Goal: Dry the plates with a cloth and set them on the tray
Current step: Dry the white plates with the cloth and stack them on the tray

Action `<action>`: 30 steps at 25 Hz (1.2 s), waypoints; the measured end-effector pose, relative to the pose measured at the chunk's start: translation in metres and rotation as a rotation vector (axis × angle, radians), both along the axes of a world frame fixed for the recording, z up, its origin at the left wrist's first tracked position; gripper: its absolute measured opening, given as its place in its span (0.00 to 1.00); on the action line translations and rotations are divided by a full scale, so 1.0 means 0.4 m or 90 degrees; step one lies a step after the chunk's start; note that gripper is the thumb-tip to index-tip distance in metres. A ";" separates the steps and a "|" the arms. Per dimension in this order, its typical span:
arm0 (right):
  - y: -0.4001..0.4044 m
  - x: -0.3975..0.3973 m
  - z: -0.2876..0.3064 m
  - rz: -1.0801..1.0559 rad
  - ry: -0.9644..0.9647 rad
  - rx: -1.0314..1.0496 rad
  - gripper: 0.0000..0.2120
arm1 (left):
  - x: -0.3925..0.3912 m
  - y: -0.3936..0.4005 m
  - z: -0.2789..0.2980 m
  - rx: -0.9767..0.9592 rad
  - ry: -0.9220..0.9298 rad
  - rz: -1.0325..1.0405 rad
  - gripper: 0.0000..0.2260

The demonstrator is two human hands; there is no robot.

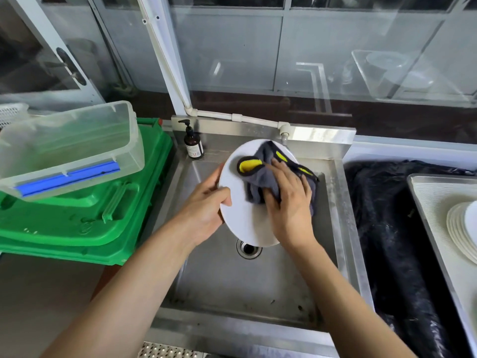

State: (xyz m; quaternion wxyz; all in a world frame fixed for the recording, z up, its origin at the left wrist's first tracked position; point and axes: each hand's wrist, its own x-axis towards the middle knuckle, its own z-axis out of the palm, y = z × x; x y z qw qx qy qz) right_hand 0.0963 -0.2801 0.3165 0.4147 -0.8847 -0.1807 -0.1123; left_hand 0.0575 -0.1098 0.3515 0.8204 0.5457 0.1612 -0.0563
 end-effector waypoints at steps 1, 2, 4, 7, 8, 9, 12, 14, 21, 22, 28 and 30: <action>0.008 0.021 0.016 -0.009 0.002 0.003 0.22 | -0.002 -0.005 -0.003 -0.006 -0.011 -0.013 0.36; 0.017 0.029 0.024 0.001 -0.005 0.008 0.22 | -0.003 -0.009 -0.004 -0.009 -0.018 -0.020 0.35; 0.032 0.023 0.022 0.046 -0.030 0.018 0.22 | 0.003 -0.016 -0.002 0.009 -0.018 -0.021 0.32; 0.014 0.042 0.017 0.044 -0.044 0.020 0.21 | 0.004 -0.014 0.010 0.023 -0.021 -0.008 0.33; -0.002 0.061 0.015 0.010 -0.040 0.010 0.20 | 0.007 -0.013 0.017 0.015 -0.022 -0.001 0.34; -0.022 0.077 0.009 -0.026 -0.030 -0.004 0.20 | 0.009 -0.012 0.023 0.006 -0.020 0.013 0.34; -0.071 0.081 -0.020 -0.034 0.013 -0.010 0.17 | 0.028 -0.011 0.049 -0.009 -0.028 0.069 0.33; -0.069 0.036 -0.041 0.010 0.025 0.008 0.15 | 0.042 -0.011 0.058 0.010 -0.026 0.103 0.33; 0.017 -0.145 -0.063 0.142 -0.044 0.000 0.24 | 0.046 -0.008 0.044 0.085 0.081 0.190 0.35; 0.018 -0.145 -0.062 0.137 -0.070 -0.028 0.26 | 0.047 -0.007 0.045 0.090 0.091 0.192 0.34; 0.009 -0.092 -0.046 0.046 -0.241 -0.086 0.25 | 0.045 -0.029 0.072 -0.068 0.055 0.193 0.32; 0.003 -0.083 -0.035 0.053 -0.275 -0.083 0.24 | 0.044 -0.023 0.076 -0.063 0.049 0.179 0.30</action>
